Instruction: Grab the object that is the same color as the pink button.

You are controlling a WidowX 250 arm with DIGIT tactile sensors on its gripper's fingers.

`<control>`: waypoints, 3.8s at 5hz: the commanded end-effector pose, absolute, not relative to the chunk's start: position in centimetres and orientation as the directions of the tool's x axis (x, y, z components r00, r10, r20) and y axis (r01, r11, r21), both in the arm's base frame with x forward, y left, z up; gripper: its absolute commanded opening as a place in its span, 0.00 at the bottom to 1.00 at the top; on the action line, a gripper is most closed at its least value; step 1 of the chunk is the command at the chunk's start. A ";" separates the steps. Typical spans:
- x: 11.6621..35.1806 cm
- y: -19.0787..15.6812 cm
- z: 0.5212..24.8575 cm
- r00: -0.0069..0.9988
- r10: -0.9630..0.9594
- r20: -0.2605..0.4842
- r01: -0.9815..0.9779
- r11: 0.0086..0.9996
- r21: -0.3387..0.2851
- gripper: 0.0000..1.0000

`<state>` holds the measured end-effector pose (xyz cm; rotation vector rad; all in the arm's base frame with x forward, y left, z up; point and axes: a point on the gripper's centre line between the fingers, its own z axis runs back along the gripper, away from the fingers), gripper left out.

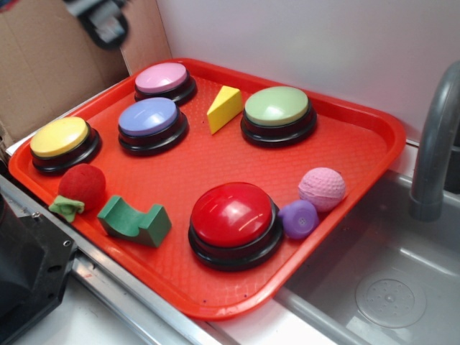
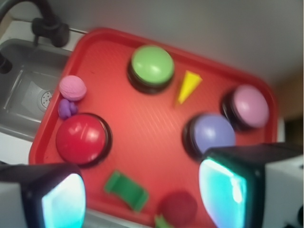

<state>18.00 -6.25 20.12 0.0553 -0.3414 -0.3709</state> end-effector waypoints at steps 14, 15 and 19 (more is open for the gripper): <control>27.5 -16.6 5.6 0.662 -0.719 0.212 0.735 0.678 0.009 0.00; 28.0 -15.3 7.8 0.716 -0.658 0.233 0.680 0.733 -0.016 0.00; 25.4 -4.4 18.0 0.949 -0.072 0.306 0.037 0.992 0.120 0.00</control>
